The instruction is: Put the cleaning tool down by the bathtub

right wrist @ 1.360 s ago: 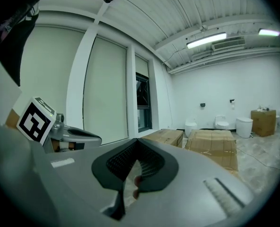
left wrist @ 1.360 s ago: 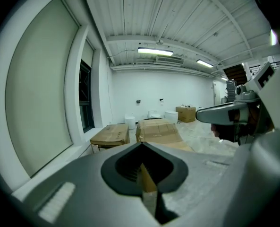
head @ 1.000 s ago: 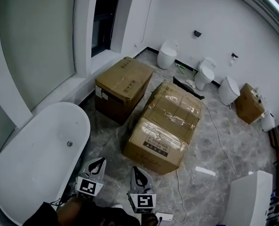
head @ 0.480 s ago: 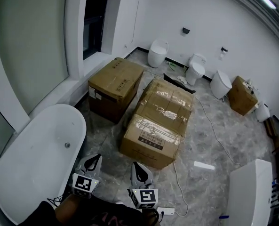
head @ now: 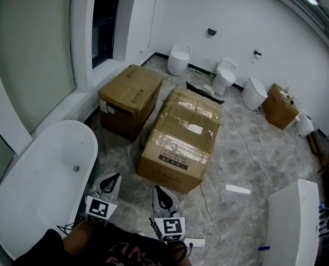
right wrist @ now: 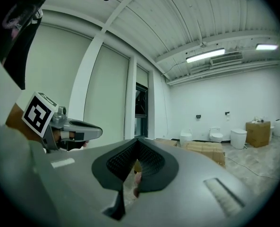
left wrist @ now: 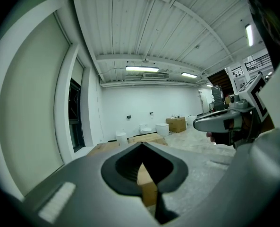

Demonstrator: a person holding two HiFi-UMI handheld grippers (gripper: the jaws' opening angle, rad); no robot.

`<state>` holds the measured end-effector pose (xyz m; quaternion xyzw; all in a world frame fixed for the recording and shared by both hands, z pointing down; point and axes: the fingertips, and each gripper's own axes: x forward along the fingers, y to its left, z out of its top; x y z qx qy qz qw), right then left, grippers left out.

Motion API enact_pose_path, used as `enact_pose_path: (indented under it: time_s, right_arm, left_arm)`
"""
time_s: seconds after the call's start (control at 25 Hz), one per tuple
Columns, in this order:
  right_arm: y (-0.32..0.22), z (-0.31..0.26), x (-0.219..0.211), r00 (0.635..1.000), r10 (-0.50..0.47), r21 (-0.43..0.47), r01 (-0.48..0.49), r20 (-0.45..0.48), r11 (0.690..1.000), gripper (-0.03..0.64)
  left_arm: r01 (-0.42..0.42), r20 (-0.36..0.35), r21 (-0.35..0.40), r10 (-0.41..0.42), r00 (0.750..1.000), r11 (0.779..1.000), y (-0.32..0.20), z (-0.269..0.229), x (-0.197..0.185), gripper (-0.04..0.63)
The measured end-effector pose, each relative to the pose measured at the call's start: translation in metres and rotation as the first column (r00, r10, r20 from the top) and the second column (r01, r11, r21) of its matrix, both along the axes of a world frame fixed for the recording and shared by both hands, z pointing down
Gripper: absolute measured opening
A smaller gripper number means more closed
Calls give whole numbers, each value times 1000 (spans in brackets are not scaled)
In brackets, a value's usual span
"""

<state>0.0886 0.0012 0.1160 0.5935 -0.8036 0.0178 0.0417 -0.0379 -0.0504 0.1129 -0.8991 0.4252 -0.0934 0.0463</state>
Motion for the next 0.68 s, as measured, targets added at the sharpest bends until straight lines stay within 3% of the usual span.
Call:
enact_pose_path:
  time_s: [0.68]
  right_arm:
    - [-18,-5,5,1000,24,28,-24,-6,999,20]
  left_arm:
    - [63,1,30,-63,998,998,-15,-9,-25,0]
